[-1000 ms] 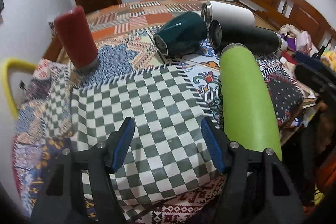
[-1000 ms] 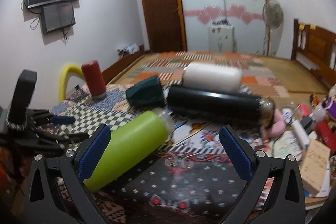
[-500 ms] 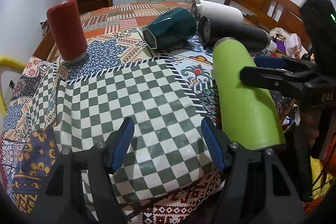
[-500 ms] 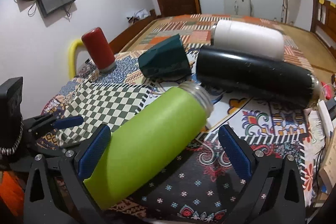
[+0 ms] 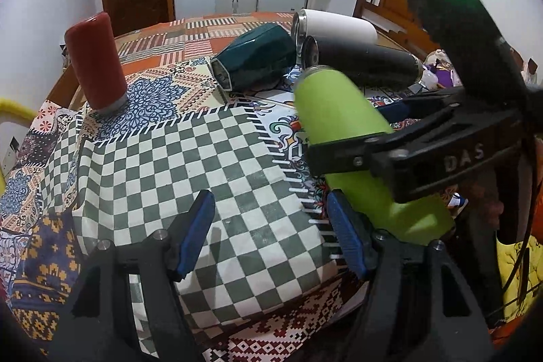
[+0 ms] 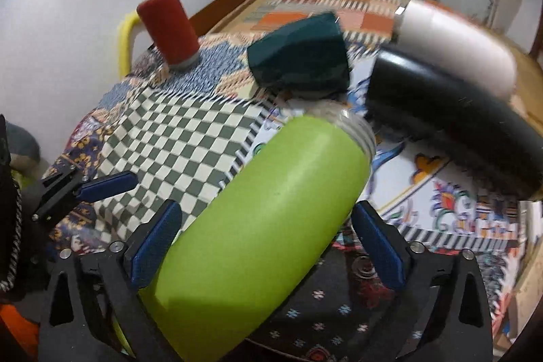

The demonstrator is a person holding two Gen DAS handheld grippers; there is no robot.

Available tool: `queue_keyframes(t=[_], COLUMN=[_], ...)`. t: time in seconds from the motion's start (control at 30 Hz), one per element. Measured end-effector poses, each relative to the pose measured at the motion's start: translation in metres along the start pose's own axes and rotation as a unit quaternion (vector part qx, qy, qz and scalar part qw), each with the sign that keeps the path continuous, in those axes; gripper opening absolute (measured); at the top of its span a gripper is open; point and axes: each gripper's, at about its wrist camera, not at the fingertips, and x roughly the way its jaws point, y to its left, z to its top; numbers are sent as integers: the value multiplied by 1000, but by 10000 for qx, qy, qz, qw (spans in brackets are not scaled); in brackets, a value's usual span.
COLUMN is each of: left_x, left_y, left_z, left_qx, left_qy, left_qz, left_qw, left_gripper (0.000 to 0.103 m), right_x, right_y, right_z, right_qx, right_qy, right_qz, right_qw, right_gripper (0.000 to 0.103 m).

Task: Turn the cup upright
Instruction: 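Rotate the lime-green bottle upright with the right gripper, open end up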

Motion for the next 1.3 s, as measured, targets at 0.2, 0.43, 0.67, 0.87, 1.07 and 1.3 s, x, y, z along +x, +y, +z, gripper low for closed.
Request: queue_keyframes(t=[0.2,0.43,0.67,0.87,1.07,1.3], left_x=[1,-14,-35,-49,-60,-72], left_y=[2,18,23,18,13,4], left_z=[2,0,2,7,16,20], left_qx=[30,-155,-191,-176,-312,-312], left_qy=[-44,-299,-603,-858,-1207,-1601], left_qz=[154,583,857,960,1127,1338], left_qw=[9999,9977,9943,9915,9858,9775], left_gripper=[69,77,84,86,92,98], right_x=[7,2,-9,-39,-79,-96], right_y=[5,6,11,16,22,30], right_z=[9,15,13,10,4,7], right_qx=[-148,-139,-269,-395,-461,-539], right_qy=[223,219,6,-464,-1182,-1758], right_qz=[167,318,190,107,77,-45], right_qw=[9995,9992,9995,9981,9919,9829], right_gripper=[82,66,64,63,62,61])
